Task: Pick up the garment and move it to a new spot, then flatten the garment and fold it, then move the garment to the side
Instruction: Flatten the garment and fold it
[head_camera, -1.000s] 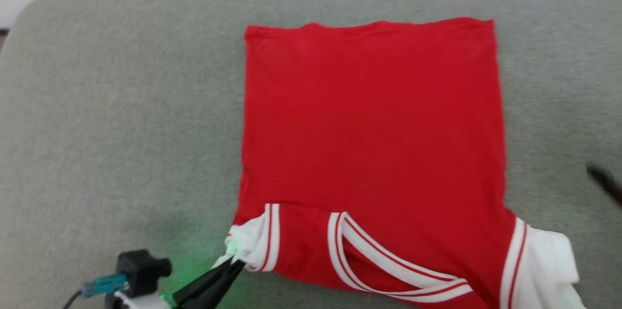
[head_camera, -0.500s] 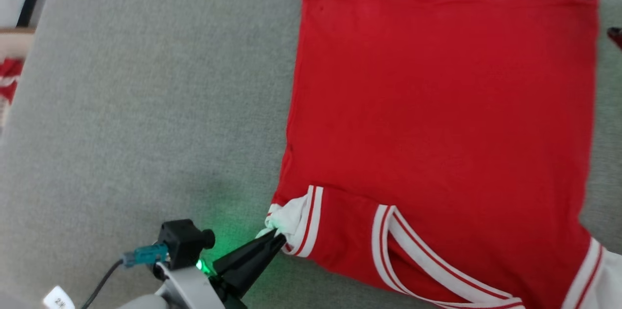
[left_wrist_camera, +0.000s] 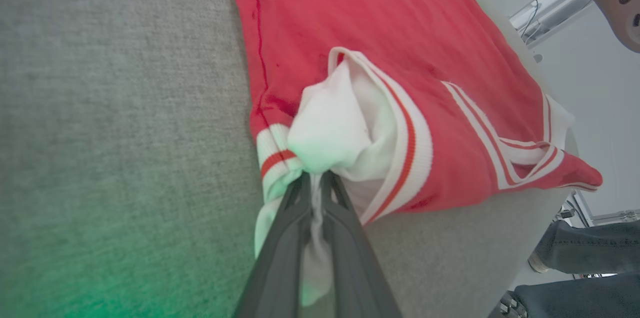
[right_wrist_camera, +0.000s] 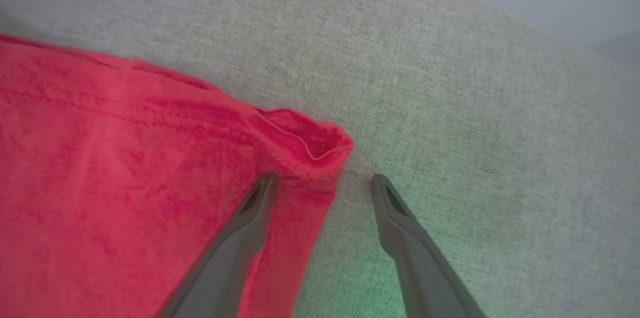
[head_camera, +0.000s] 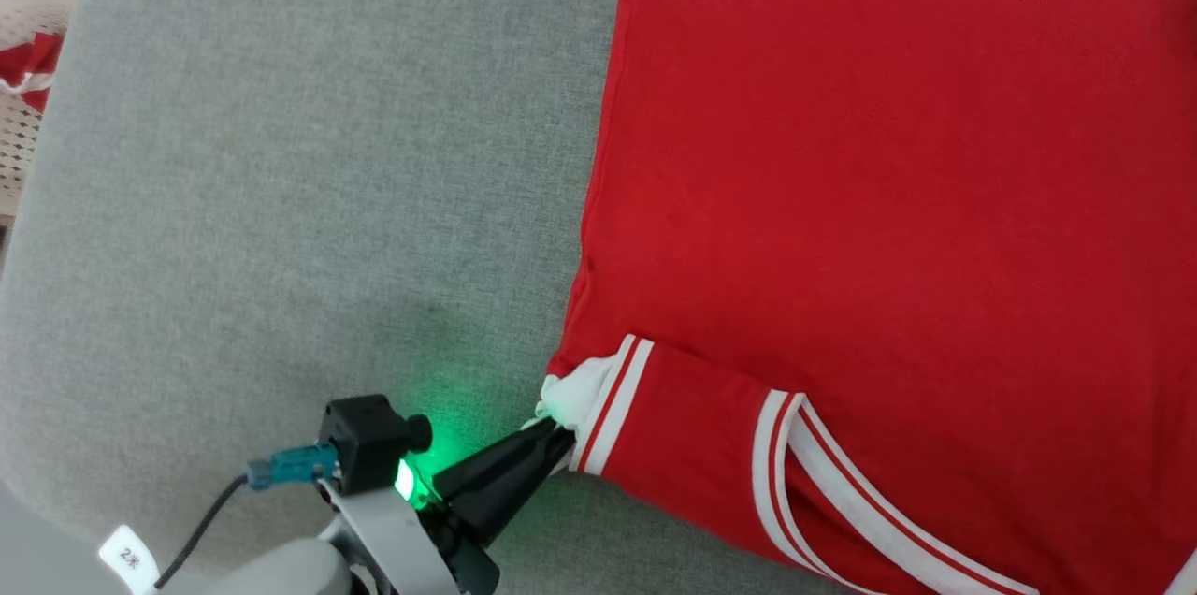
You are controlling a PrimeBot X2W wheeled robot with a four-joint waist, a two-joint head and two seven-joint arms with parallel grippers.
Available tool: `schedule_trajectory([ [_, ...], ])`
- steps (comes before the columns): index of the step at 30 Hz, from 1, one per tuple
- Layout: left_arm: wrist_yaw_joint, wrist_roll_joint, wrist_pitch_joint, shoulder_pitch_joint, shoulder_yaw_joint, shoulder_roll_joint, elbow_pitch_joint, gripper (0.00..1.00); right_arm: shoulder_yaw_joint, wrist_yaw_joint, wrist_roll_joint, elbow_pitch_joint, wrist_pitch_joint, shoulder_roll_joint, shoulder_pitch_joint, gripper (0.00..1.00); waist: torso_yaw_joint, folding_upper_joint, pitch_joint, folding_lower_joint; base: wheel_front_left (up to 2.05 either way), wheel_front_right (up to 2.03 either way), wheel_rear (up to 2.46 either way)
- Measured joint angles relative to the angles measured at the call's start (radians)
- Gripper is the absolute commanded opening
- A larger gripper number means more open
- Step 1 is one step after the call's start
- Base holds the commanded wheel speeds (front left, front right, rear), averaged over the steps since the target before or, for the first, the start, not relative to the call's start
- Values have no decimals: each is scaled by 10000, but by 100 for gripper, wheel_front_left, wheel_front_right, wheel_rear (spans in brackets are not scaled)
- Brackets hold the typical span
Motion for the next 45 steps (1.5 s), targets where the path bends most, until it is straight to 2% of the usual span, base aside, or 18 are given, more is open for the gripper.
schedule_trajectory([
  [1,0,-6,0,-1,42,-12,19,0,10,0,36,67,-100,25,-15,0,-14,0,-8,0,0,0,0],
  [7,15,-67,15,178,771,-98,171,0,13,4,453,422,-867,140,238,0,-149,0,-383,0,0,0,0],
  [14,15,205,15,918,1565,-75,341,0,35,4,1484,42,-1538,-500,1333,0,-464,0,-1310,0,0,0,0],
  [18,19,341,13,1169,1833,-94,357,0,-48,4,2265,-780,-1609,-1170,2498,0,-743,0,-1871,0,0,0,0],
  [22,17,458,15,1320,1933,-38,512,0,-485,2,3062,-2021,-1522,-1873,4317,0,-1133,0,-2325,-1,0,0,0],
  [27,17,410,15,1349,2115,79,669,0,-1622,4,3870,-3960,-1127,-2159,7396,0,-1720,0,-2701,0,0,0,0],
  [31,17,240,13,1392,2309,236,782,0,-2412,2,3986,-5611,-694,-1722,9908,0,-2217,0,-2886,0,0,0,0],
  [37,19,67,15,1380,2468,491,911,0,-2748,2,3962,-7653,-207,-451,12686,0,-2913,0,-2984,0,0,0,0],
  [41,19,40,15,1290,2380,587,1032,0,-2485,2,3831,-8228,-226,341,13817,0,-3194,0,-2968,0,0,0,0],
  [45,19,81,15,1268,2128,700,1267,0,-2253,2,3701,-8408,-665,692,14062,0,-3340,0,-2929,0,0,0,0],
])
